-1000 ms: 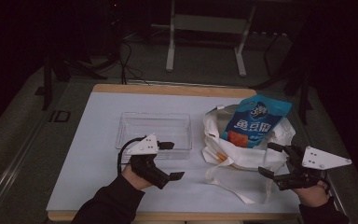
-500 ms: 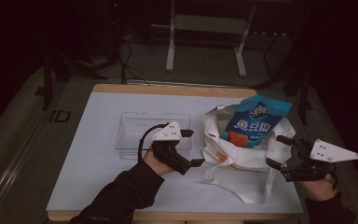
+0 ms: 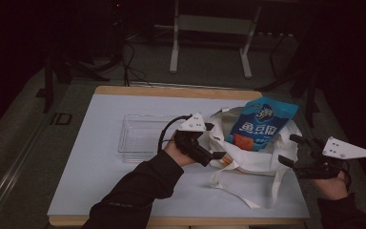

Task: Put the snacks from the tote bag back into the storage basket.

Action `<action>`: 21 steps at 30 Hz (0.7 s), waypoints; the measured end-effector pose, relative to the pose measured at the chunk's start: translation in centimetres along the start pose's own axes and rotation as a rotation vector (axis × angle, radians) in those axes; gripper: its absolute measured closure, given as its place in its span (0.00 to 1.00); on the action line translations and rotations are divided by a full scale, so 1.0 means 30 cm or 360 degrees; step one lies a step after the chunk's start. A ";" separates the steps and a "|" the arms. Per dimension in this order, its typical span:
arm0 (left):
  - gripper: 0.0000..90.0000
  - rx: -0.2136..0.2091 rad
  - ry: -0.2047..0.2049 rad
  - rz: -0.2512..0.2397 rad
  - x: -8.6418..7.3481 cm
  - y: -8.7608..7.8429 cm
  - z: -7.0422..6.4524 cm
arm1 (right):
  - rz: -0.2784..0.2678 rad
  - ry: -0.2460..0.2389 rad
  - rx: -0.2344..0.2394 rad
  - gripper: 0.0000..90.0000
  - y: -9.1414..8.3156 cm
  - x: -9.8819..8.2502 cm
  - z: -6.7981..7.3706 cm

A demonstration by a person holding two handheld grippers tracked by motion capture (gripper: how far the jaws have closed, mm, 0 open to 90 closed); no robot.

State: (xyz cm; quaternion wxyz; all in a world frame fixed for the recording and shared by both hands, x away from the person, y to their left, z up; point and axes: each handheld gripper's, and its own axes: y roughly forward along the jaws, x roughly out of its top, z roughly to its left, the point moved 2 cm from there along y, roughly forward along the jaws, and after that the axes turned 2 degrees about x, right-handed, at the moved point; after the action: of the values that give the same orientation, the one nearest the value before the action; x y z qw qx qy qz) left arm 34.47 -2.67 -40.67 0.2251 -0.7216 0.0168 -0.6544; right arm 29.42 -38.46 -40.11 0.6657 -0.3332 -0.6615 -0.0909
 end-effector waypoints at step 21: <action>0.09 0.0032 -0.0004 0.0072 0.055 0.199 0.116 | 0.0086 0.0087 -0.0100 0.27 0.034 -0.052 -0.136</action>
State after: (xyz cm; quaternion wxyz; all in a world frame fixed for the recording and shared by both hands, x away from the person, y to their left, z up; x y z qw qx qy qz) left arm 39.64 -7.49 -41.35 0.2471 -0.7196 0.0261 -0.6484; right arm 33.15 -40.49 -41.52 0.6749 -0.3691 -0.6307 -0.1027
